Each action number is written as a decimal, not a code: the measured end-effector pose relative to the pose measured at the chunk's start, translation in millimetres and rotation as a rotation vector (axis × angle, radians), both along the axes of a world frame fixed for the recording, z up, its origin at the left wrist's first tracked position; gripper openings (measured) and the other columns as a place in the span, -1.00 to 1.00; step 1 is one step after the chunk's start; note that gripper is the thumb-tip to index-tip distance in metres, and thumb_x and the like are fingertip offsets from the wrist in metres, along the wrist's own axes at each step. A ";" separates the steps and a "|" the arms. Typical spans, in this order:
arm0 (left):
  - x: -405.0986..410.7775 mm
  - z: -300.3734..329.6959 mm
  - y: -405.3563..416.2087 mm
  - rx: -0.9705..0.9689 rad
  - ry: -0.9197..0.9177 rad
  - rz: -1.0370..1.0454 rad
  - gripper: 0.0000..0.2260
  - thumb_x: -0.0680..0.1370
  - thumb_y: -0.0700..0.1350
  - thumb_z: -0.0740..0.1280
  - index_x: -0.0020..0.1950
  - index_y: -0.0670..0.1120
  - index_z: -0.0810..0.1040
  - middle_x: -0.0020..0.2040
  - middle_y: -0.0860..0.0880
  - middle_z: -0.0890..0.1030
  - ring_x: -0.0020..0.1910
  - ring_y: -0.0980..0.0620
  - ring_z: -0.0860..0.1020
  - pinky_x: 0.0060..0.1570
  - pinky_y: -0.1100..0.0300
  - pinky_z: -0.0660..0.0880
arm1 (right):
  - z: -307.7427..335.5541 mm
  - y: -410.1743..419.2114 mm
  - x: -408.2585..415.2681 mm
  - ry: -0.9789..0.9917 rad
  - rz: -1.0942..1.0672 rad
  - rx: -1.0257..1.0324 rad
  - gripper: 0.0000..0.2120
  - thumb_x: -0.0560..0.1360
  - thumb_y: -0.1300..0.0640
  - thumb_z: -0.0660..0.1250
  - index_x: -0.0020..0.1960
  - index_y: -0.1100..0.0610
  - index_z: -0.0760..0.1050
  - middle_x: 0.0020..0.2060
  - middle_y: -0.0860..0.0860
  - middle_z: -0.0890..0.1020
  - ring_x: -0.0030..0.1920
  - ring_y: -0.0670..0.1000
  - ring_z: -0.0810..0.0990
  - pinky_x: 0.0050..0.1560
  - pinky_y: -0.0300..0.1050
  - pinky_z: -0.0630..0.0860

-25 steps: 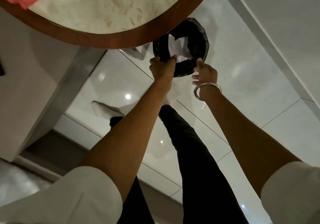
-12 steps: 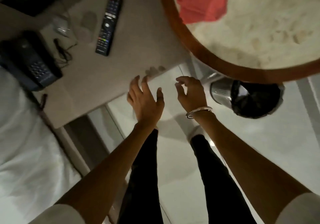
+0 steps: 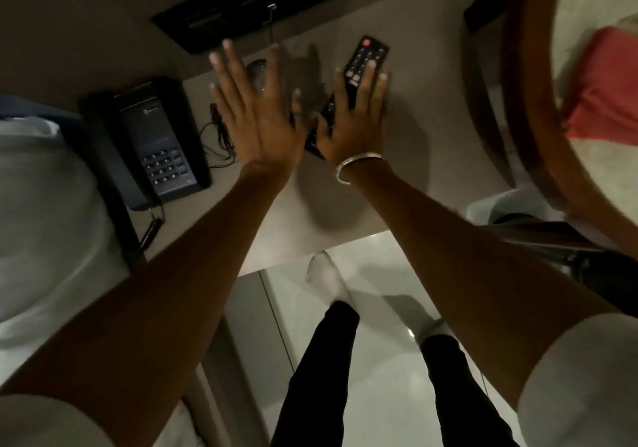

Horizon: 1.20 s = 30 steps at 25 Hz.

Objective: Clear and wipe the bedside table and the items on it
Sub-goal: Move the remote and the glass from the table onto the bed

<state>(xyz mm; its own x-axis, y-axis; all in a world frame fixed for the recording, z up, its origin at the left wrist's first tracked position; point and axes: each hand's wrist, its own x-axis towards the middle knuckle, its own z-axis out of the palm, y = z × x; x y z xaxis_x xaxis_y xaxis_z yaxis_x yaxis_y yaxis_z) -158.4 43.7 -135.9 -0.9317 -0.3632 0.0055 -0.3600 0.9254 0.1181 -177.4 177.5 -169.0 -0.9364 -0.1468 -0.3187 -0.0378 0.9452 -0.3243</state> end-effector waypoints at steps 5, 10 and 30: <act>1.6 1.4 -6.4 0.424 -0.039 0.028 -0.32 0.63 -0.13 0.40 0.70 0.07 0.18 0.70 -0.27 0.03 0.64 -0.33 0.23 0.52 -0.24 0.42 | -12.8 -31.6 19.8 -0.034 -0.193 -0.038 -0.34 0.48 -0.18 0.31 0.49 0.10 0.36 0.63 0.33 0.03 0.44 0.38 0.32 0.36 0.17 0.35; 59.1 22.9 -0.2 0.693 0.075 0.138 -0.45 0.62 0.16 0.41 0.57 0.27 0.30 0.54 -0.09 0.37 0.43 -0.12 0.55 0.35 -0.14 0.58 | 9.5 -12.5 65.8 0.010 -0.427 -0.327 -0.18 0.33 -0.05 0.40 0.54 -0.02 0.21 0.51 0.08 0.31 0.17 0.11 0.54 0.17 0.20 0.62; 553.7 180.8 -158.0 -0.072 0.773 1.404 -0.41 0.67 -0.02 0.42 0.65 -0.11 0.32 0.39 -0.28 0.37 0.40 -0.13 0.43 0.38 -0.08 0.48 | 184.2 -297.6 411.2 -0.350 1.291 -0.682 -0.11 0.33 0.16 0.46 0.59 0.26 0.18 0.28 0.19 0.41 0.19 0.14 0.52 0.19 -0.27 0.46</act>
<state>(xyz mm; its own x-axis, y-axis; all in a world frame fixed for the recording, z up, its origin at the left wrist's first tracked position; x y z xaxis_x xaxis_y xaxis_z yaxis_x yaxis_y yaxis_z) 395.4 -114.3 44.8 0.3576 -0.8663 0.3489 -0.7668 -0.0590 0.6392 233.8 -120.1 15.2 0.0569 -0.9981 -0.0253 -0.5342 -0.0090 -0.8453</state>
